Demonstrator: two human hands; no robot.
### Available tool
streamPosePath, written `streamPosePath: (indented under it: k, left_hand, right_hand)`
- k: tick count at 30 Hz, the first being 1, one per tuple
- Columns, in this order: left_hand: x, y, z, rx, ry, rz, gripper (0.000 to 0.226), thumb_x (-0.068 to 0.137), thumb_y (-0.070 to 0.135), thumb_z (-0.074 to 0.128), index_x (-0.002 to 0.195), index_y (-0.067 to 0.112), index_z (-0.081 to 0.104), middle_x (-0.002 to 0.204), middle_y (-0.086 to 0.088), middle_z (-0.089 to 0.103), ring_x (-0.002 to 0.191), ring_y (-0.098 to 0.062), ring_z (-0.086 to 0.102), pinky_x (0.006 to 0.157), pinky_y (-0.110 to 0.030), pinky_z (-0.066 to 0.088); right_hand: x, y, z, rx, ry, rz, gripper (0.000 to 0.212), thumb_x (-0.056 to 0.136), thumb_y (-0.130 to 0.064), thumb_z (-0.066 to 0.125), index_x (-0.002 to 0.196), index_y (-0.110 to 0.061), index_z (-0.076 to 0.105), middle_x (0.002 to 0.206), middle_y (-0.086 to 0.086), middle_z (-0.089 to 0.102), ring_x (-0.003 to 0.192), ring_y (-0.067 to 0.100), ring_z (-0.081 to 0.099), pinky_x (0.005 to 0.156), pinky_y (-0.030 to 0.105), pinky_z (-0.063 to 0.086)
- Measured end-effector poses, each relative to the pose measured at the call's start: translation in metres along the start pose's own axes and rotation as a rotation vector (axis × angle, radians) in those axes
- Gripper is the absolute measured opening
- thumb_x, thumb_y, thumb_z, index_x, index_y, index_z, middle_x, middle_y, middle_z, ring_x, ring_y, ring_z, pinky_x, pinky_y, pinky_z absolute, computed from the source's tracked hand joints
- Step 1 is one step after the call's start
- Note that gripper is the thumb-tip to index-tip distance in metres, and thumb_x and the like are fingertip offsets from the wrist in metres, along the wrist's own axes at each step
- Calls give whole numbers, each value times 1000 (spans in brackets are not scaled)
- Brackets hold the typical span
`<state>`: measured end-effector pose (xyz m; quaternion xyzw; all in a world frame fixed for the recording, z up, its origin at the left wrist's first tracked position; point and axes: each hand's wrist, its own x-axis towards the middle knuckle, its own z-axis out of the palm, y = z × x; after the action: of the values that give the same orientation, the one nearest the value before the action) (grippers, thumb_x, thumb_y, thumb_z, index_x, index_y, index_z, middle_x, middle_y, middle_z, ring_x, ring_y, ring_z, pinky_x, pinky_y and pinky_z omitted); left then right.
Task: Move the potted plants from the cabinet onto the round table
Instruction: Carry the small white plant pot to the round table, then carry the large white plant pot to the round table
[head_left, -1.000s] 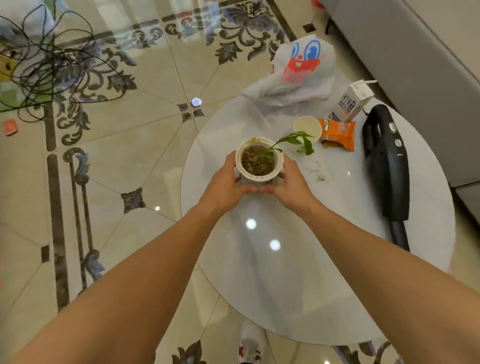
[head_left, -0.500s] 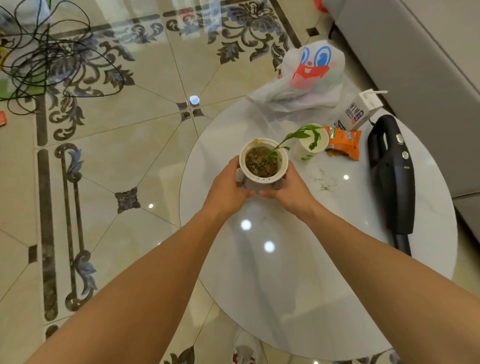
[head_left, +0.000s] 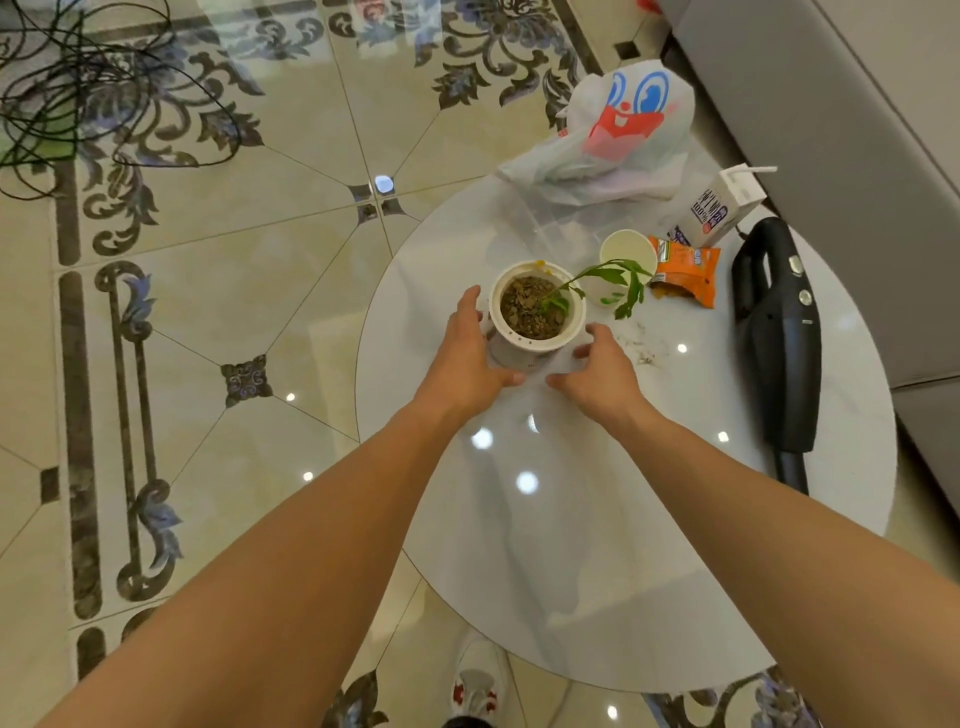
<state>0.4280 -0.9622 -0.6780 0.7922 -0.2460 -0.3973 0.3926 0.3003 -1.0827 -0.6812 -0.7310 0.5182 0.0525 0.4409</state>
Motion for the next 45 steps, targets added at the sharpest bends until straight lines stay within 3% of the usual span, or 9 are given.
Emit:
streamPosePath:
  k: [4, 8, 18, 26, 30, 33, 36, 40, 45]
  left_hand:
    - [-19, -6, -15, 12, 17, -51, 113, 77, 6, 83, 156, 33, 7, 155, -2, 32, 139, -21, 41, 112, -43, 41]
    - [-52, -16, -53, 32, 67, -47, 97, 83, 10, 80, 155, 30, 19, 156, 1, 36, 138, -19, 43, 108, -37, 42]
    - [-193, -55, -216, 29, 320, -25, 55, 92, 31, 69, 142, 25, 48, 144, 7, 51, 129, -10, 50, 102, -29, 43]
    - [-371, -139, -364, -57, 635, -119, 34, 96, 33, 63, 127, 23, 63, 125, 3, 65, 113, -9, 61, 95, -23, 47]
    - [-478, -209, -414, -112, 777, -215, 31, 94, 35, 64, 124, 27, 65, 116, 9, 68, 99, -1, 63, 77, -4, 42]
    - [-564, -266, -441, -150, 886, -308, 23, 93, 28, 66, 116, 25, 67, 101, 8, 69, 94, -6, 64, 81, -15, 48]
    - [-649, -324, -457, -165, 979, -431, 13, 93, 20, 68, 105, 20, 70, 90, 6, 68, 79, -7, 62, 67, -8, 43]
    - [-743, -390, -456, -282, 1071, -534, 14, 90, 15, 69, 104, 20, 72, 94, 4, 72, 84, -6, 66, 74, -19, 50]
    - [-845, -468, -433, -425, 1094, -644, 15, 92, 33, 68, 106, 29, 70, 99, 9, 71, 93, -8, 67, 81, -25, 52]
  right_hand:
    - [-13, 1, 7, -152, -109, 142, 42, 87, -25, 77, 124, -9, 64, 119, 12, 67, 107, 29, 67, 94, 46, 59]
    - [-41, -28, 24, -209, -200, 57, 17, 89, -27, 73, 101, -14, 73, 102, 7, 73, 97, 25, 71, 88, 44, 61]
    - [-155, -189, 118, -258, -296, -348, 13, 94, -27, 67, 105, -21, 71, 97, 1, 74, 85, 16, 73, 62, 23, 48]
    - [-300, -310, 272, -390, -464, -680, 16, 93, -25, 70, 108, -19, 73, 106, -7, 72, 97, 14, 67, 86, 29, 51]
    - [-389, -342, 362, -463, -597, -816, 20, 95, -24, 70, 113, -18, 73, 107, -3, 72, 99, 17, 70, 86, 28, 52]
    - [-460, -354, 432, -505, -728, -912, 24, 94, -23, 71, 117, -16, 71, 110, 0, 72, 97, 17, 70, 87, 32, 56]
    - [-532, -356, 503, -541, -860, -978, 36, 94, -25, 71, 128, -20, 62, 114, -3, 68, 90, 8, 67, 76, 20, 53]
    - [-616, -344, 582, -557, -1007, -997, 50, 94, -21, 72, 140, -21, 53, 121, 0, 67, 97, 13, 66, 74, 15, 49]
    - [-711, -314, 676, -684, -1199, -1059, 69, 90, -18, 77, 149, -24, 42, 140, 4, 59, 126, 21, 59, 94, 25, 48]
